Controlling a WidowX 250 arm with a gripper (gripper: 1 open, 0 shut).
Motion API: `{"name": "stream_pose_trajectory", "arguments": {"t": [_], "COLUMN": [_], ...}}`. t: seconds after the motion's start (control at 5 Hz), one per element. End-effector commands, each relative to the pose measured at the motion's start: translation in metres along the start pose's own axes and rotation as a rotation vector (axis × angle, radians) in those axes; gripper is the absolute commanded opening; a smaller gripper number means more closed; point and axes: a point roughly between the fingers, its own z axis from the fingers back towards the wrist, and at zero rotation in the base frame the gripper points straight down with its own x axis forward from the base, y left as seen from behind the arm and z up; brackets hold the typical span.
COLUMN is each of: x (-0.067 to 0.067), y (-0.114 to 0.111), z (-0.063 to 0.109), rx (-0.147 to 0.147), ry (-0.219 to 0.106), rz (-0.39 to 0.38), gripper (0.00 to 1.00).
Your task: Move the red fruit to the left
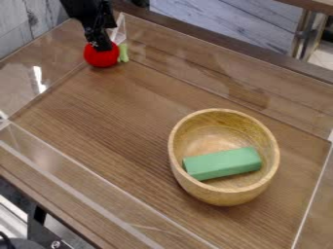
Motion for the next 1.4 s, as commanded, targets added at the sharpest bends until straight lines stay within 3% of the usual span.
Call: {"name": "stream_pose_trajectory", "arguments": {"t": [0.0,0.6,1.0,1.2], "x": [-0.017,-0.027,-0.041,-0.046], "y": [-0.005,-0.006,0.012,0.015], "z": [0.028,0.038,0.039,0.044], "rx": [-0.077,-0.068,-0.067,-0.047], "ry": [0.012,-0.034,-0.101,-0.092], "rz": [-0.078,-0.020,0.124,0.142], "gripper": [1.00,1.00,1.00,1.00]}}
